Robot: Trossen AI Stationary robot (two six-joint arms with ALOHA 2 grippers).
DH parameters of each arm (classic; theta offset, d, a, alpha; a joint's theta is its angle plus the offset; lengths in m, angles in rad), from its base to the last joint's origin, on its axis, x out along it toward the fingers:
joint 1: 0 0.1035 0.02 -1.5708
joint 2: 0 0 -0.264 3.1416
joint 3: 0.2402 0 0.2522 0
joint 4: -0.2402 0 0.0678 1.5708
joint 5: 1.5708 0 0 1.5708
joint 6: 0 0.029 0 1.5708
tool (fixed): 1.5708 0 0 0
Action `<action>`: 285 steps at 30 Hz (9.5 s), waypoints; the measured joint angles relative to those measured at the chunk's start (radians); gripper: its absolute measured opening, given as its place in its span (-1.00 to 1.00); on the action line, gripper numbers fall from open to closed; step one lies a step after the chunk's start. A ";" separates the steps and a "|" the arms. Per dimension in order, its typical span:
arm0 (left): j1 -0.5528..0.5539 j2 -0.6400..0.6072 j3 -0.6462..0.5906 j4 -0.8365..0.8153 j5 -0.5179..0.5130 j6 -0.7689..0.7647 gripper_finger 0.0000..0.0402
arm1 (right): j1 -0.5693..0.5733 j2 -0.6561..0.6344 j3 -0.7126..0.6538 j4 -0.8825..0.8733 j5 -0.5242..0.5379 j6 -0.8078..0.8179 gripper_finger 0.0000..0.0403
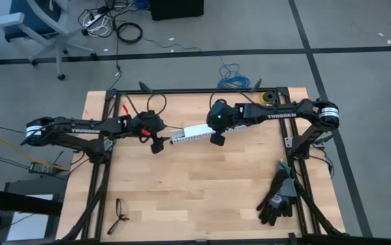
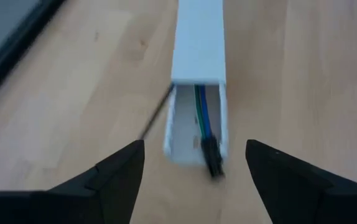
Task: Ziptie cables
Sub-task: Close the white cable duct with the white cable duct cover
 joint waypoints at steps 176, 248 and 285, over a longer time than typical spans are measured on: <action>-0.019 0.365 -0.163 0.581 0.046 -0.049 0.10 | -0.021 0.373 -0.015 0.718 -0.299 0.091 -1.00; -0.019 0.367 -0.162 0.605 0.041 -0.153 0.30 | -0.025 0.230 -0.014 0.396 -0.293 0.045 -1.00; -0.018 0.284 -0.159 0.419 0.109 -0.150 0.55 | -0.024 0.227 -0.012 0.346 -0.289 0.020 -1.00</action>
